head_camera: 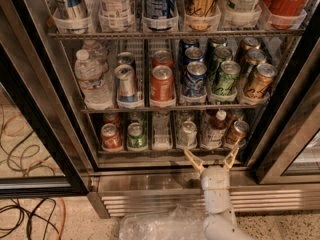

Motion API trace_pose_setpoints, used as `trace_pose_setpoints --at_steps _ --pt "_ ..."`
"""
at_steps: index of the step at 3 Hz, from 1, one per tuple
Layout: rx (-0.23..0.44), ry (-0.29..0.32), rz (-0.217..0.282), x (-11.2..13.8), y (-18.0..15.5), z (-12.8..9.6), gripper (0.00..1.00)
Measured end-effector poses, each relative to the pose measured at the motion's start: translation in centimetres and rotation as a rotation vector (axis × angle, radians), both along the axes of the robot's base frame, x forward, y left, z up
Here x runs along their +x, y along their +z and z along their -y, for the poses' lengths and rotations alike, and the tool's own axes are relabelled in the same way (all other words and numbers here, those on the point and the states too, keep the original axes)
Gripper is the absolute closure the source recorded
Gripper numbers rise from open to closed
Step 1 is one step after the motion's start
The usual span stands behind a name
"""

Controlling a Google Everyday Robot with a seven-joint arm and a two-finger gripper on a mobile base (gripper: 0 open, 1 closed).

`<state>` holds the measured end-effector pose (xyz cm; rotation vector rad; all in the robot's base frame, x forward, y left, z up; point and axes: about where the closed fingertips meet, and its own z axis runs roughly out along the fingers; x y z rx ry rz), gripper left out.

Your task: Pick blue plastic bottle from bottom shelf of fridge

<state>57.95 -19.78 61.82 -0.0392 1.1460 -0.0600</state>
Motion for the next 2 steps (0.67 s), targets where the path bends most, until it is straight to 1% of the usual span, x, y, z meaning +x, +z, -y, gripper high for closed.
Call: trace_pose_setpoints --at_steps 1,2 --pt "0.000 -0.001 0.000 0.01 -0.02 0.01 0.09" --pt "0.000 -0.001 0.000 0.01 -0.02 0.01 0.27"
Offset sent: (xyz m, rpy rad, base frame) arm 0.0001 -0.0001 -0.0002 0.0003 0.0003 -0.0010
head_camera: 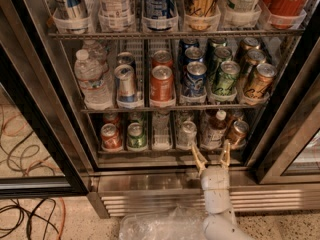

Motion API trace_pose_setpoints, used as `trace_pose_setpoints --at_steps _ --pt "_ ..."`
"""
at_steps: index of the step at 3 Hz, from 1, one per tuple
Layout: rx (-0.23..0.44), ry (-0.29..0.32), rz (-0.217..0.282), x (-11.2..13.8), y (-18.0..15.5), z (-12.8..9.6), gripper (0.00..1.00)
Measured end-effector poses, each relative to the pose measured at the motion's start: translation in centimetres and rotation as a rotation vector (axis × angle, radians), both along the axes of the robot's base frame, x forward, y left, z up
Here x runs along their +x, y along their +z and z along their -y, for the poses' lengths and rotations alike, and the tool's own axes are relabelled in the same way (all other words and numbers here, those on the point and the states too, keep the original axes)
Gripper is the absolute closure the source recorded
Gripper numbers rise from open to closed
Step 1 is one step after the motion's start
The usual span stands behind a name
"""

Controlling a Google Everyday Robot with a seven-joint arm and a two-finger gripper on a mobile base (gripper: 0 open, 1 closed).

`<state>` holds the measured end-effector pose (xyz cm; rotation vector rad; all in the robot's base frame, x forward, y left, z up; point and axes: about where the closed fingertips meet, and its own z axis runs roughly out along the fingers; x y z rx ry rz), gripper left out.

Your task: Pick blue plastic bottle from bottom shelf of fridge

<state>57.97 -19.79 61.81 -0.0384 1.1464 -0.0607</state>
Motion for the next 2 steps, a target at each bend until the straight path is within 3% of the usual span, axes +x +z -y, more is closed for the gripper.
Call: trace_pose_setpoints --at_steps 1,2 --pt "0.000 0.000 0.000 0.00 0.00 0.00 0.28" --pt "-0.001 -0.001 0.001 0.07 0.06 0.01 0.17"
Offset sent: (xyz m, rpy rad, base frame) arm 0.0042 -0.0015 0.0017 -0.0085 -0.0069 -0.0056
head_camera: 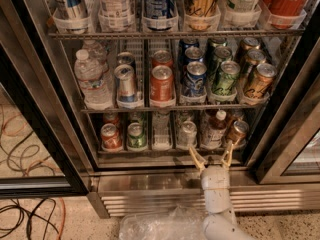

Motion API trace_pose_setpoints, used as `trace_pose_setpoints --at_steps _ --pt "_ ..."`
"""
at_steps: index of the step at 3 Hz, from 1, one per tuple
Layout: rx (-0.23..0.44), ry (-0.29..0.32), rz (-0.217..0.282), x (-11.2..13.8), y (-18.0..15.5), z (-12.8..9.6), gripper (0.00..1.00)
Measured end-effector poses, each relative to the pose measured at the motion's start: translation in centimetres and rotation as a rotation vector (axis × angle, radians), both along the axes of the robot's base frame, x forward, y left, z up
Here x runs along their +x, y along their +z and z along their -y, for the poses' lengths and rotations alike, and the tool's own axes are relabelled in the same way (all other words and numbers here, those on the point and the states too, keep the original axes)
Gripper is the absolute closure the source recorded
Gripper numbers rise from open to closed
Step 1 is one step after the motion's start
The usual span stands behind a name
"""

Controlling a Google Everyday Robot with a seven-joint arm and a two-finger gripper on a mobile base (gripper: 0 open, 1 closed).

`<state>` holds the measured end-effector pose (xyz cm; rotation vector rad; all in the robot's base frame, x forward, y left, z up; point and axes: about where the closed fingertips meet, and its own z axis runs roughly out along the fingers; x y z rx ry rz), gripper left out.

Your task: Pick blue plastic bottle from bottom shelf of fridge

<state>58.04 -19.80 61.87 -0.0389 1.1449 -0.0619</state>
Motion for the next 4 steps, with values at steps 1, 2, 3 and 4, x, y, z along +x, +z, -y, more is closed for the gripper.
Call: trace_pose_setpoints --at_steps 1,2,3,4 --pt "-0.004 -0.004 0.002 0.2 0.1 0.1 0.23" --pt "-0.006 -0.018 0.010 0.7 0.3 0.3 0.30" --pt "-0.006 -0.019 0.010 0.7 0.3 0.4 0.33" --pt "0.002 -0.034 0.011 1.4 0.4 0.7 0.29"
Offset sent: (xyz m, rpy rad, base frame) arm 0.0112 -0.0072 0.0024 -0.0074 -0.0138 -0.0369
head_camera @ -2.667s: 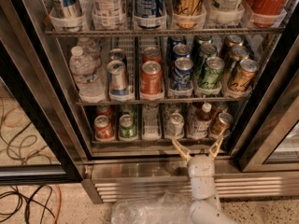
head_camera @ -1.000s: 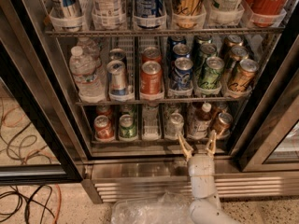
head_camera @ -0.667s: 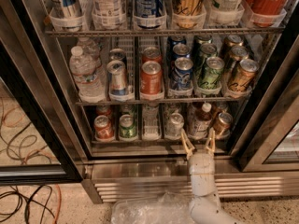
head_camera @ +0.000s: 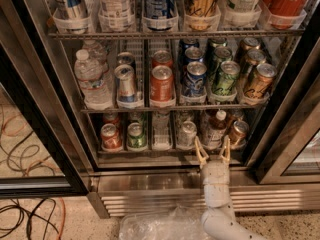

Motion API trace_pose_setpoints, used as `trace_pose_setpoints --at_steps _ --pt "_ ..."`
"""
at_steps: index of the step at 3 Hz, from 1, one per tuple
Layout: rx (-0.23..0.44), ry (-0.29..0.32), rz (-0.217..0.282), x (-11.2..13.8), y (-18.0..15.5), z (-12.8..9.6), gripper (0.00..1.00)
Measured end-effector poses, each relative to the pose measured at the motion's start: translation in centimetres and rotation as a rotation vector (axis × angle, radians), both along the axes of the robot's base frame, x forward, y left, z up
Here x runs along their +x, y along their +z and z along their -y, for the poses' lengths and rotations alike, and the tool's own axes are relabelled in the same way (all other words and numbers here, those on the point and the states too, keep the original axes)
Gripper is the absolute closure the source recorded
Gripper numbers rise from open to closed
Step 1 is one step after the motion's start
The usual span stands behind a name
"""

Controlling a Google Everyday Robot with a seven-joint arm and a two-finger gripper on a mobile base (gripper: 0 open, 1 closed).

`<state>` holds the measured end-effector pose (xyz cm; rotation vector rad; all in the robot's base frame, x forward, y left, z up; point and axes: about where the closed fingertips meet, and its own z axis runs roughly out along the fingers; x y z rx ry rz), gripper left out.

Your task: Pick blue plastic bottle from bottom shelf of fridge

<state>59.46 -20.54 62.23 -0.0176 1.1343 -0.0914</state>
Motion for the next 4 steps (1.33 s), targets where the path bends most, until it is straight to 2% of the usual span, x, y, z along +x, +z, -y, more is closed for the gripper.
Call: trace_pose_setpoints --at_steps 1,2,3,4 --pt "0.011 -0.013 0.008 1.2 0.4 0.4 0.29" --pt "0.017 -0.031 0.027 3.7 1.6 0.9 0.29" --pt "0.014 -0.041 0.025 4.5 1.7 1.0 0.28" --pt "0.014 -0.041 0.025 4.5 1.7 1.0 0.46"
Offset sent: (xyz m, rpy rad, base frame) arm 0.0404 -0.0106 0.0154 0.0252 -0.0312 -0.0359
